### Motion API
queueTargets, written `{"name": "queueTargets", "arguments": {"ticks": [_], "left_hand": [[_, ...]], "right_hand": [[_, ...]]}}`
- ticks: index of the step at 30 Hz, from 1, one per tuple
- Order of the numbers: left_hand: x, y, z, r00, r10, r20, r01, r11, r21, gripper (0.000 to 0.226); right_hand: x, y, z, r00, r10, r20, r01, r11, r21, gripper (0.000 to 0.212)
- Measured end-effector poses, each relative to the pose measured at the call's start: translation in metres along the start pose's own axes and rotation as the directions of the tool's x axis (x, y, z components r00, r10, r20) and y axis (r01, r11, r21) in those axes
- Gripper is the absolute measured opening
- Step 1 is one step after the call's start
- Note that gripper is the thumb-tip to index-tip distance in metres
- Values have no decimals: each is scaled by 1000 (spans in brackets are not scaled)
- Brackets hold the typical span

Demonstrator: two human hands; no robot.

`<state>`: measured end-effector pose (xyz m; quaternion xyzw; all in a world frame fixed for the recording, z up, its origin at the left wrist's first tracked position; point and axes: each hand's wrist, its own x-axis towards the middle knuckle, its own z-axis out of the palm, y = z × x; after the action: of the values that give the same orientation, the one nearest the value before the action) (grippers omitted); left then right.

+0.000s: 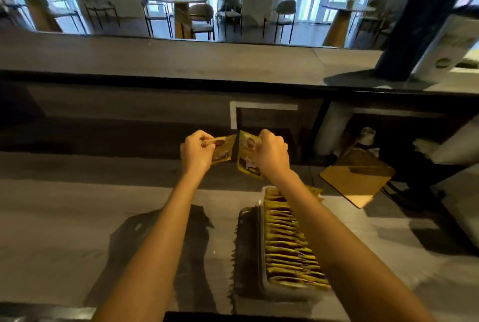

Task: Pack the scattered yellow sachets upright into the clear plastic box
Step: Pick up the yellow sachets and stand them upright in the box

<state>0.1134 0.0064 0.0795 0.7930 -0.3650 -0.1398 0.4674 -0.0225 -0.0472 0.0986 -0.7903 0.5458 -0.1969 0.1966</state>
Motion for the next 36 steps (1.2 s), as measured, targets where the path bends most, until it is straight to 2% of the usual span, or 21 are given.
{"name": "queueTargets", "arguments": {"ticks": [3,8,13,18,24,30,34,36], "left_hand": [[-3,16,11,998,7,65,-6,1000,-16,13],[-6,37,45,979,39,202,-20,995,-94,13],[-10,42,88,950,9,314,32,991,-127,15],[-20,43,114,878,-31,478,154,963,-221,20],[-20,37,126,899,-19,438,112,976,-187,19],[-19,38,123,966,79,247,-15,968,-249,13],[-29,26,130,943,58,329,20,973,-229,11],[-36,18,133,929,14,369,78,969,-235,20]], "right_hand": [[0,21,-22,996,80,-24,-80,997,-13,33],[0,68,-43,981,175,-87,-179,983,-42,30],[7,115,-47,964,253,-87,-249,967,58,26],[18,148,-46,951,307,-32,-298,940,167,17],[27,161,-40,965,259,52,-262,919,294,16],[27,169,-34,972,232,28,-224,895,385,17],[23,173,-27,967,250,41,-247,893,377,18],[22,174,-25,971,235,45,-234,889,393,17]]}}
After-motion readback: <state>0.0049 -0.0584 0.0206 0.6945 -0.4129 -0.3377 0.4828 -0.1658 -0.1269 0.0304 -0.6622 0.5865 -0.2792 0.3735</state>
